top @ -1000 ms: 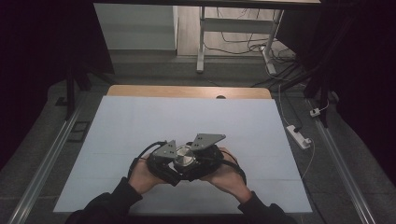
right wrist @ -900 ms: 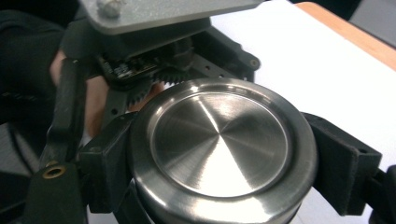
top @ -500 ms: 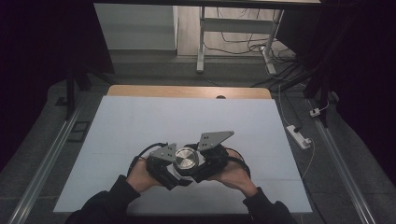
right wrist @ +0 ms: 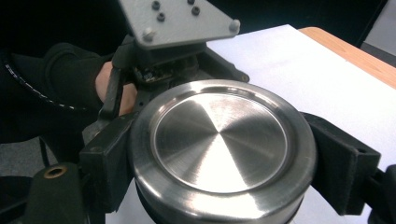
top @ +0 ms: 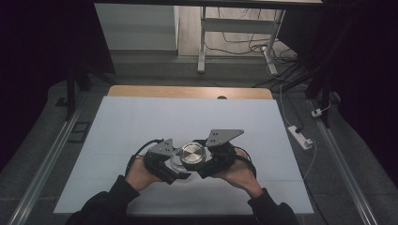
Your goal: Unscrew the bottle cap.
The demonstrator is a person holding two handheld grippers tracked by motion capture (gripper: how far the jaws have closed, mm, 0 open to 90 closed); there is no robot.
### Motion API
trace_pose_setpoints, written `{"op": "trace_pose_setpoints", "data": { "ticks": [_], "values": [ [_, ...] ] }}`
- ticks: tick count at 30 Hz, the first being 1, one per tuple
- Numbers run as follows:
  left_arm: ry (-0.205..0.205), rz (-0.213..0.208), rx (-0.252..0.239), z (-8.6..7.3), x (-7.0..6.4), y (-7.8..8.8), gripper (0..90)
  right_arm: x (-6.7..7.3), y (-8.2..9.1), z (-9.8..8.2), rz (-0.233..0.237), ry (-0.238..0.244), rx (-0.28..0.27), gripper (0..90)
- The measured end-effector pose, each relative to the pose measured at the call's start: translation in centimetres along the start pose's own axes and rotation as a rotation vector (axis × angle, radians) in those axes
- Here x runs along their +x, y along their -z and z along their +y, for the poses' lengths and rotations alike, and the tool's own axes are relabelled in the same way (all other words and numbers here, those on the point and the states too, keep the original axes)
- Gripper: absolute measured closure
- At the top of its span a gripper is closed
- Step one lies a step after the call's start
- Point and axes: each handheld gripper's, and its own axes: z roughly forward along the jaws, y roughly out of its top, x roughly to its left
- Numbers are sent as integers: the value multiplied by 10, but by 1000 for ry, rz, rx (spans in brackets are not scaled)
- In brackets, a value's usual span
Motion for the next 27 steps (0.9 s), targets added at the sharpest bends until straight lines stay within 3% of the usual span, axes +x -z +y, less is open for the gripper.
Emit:
{"op": "trace_pose_setpoints", "data": {
  "ticks": [12,27],
  "values": [
    [44,60,-10,-1,10,7,152,11,2,0,-16,14,-3,183],
    [66,90,-19,-2,17,11,152,19,0,-3,-21,13,-15,183]
  ]
}}
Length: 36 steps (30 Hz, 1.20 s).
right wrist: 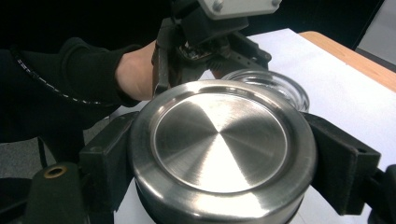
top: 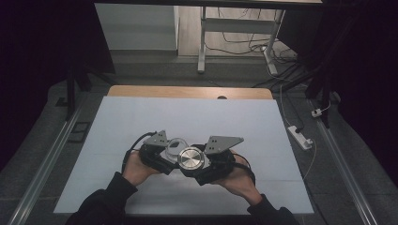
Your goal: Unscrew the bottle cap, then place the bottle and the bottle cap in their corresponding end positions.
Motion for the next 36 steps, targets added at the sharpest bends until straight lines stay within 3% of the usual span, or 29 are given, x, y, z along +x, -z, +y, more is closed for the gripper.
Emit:
{"op": "trace_pose_setpoints", "data": {
  "ticks": [21,36],
  "values": [
    [13,24,-17,8,12,-2,152,9,-2,-17,-20,-8,4,183],
    [-3,34,-27,25,24,-15,153,11,-1,-35,-32,-19,1,183]
  ]
}}
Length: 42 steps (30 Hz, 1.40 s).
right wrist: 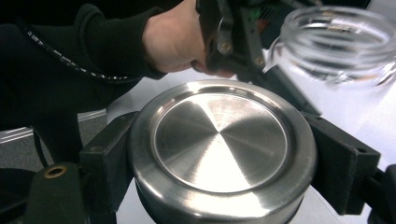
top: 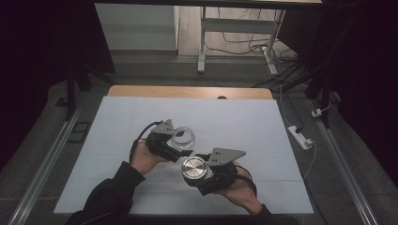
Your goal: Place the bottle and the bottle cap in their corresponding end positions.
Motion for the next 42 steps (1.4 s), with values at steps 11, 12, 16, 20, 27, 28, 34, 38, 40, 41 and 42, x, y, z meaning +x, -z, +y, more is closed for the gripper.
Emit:
{"op": "trace_pose_setpoints", "data": {
  "ticks": [11,12,16,20,27,28,34,38,40,41,42],
  "values": [
    [-6,20,-4,9,10,-9,152,2,-7,-20,-11,4,28,183],
    [-10,21,-3,9,11,-10,153,2,-8,-21,-12,4,26,184],
    [-11,25,-8,11,16,-14,153,1,-11,-25,-16,4,31,183],
    [-11,32,-11,13,20,-19,153,0,-17,-29,-20,0,39,184],
    [-3,45,-7,13,27,-28,152,1,-25,-34,-18,15,52,184],
    [-6,50,-4,12,27,-30,152,1,-26,-34,-10,9,48,183],
    [-9,67,10,10,34,-35,153,0,-34,-38,-3,11,62,183],
    [0,71,13,9,39,-39,153,0,-40,-42,-2,8,70,184],
    [9,68,9,9,42,-41,153,-1,-44,-45,2,5,76,183],
    [6,69,11,9,43,-42,153,-1,-45,-46,2,9,81,184],
    [4,71,14,9,43,-43,153,-1,-46,-47,1,13,85,183]
  ]
}}
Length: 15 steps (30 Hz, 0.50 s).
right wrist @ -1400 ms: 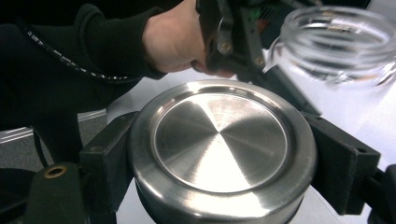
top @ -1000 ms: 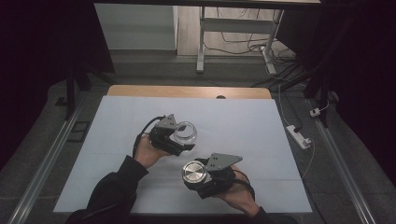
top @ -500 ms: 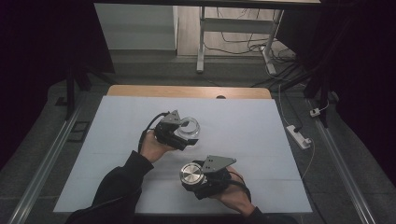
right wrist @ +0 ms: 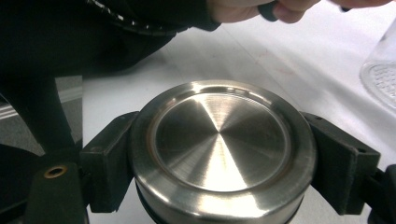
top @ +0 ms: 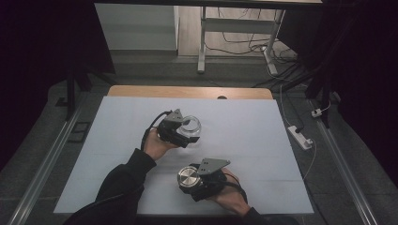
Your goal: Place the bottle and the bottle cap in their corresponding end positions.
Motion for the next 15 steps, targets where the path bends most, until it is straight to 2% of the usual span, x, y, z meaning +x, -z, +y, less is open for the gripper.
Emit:
{"op": "trace_pose_setpoints", "data": {
  "ticks": [4,15],
  "values": [
    [-4,4,3,-1,2,-3,153,-1,-3,-2,-2,6,9,184],
    [20,19,15,-8,8,-14,153,-9,-14,-12,-4,-5,42,183]
  ]
}}
